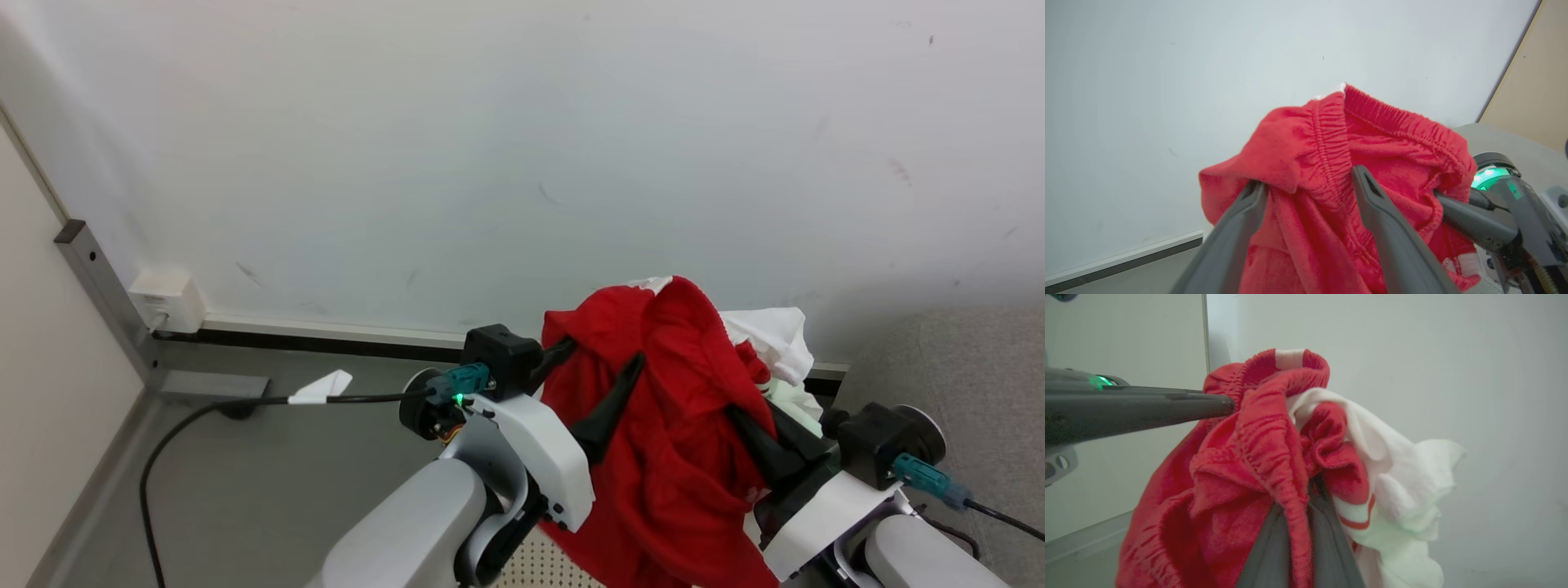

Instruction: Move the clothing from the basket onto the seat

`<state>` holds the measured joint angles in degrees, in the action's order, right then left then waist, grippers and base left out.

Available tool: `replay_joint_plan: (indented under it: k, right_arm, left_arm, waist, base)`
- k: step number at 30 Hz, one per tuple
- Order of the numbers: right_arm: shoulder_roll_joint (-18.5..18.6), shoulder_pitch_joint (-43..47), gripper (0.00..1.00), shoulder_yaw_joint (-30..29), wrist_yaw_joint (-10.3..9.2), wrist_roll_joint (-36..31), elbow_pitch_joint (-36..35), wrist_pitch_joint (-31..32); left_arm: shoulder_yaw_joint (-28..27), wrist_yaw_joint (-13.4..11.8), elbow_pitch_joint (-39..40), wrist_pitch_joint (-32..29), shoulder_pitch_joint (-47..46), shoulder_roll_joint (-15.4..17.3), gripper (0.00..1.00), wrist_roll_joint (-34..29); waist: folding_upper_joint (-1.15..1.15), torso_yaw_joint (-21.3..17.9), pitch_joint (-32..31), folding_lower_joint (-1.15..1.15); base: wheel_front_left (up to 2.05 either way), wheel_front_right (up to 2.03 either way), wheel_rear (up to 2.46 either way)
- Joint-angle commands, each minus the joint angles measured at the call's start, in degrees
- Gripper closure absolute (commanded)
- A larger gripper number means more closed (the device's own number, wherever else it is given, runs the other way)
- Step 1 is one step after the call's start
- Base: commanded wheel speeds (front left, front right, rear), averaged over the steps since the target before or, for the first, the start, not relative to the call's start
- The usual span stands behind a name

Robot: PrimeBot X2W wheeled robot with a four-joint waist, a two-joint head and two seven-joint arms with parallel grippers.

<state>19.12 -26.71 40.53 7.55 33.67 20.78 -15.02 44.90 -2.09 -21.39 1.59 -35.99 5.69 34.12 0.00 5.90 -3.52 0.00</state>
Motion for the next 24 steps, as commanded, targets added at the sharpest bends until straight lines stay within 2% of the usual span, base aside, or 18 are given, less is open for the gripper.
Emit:
replay_joint_plan:
  k: [1,9,24]
  right_arm:
    - [0.7,1.0,1.0,-0.8,-0.12,-0.9,-0.8,-0.2]
    - [2.9,4.2,1.0,-6.0,-0.12,-2.5,-4.4,-0.2]
    - [8.1,6.0,1.0,-17.0,-0.12,-4.6,-9.0,-0.2]
  left_arm:
    - [0.1,-0.3,0.6,0.3,0.7,0.4,0.0,0.6]
    - [0.0,-1.3,2.6,1.2,1.6,1.4,0.0,0.3]
    - [1.1,-1.2,3.0,3.8,1.3,1.5,0.0,-1.2]
  waist:
    - [0.0,-0.1,-0.1,0.0]
    - [0.0,-2.5,-0.3,0.0]
    - [0.0,-13.4,1.3,0.0]
  base:
    - [0.0,0.0,0.0]
    - [0.0,0.0,0.0]
    - [0.0,0.0,0.0]
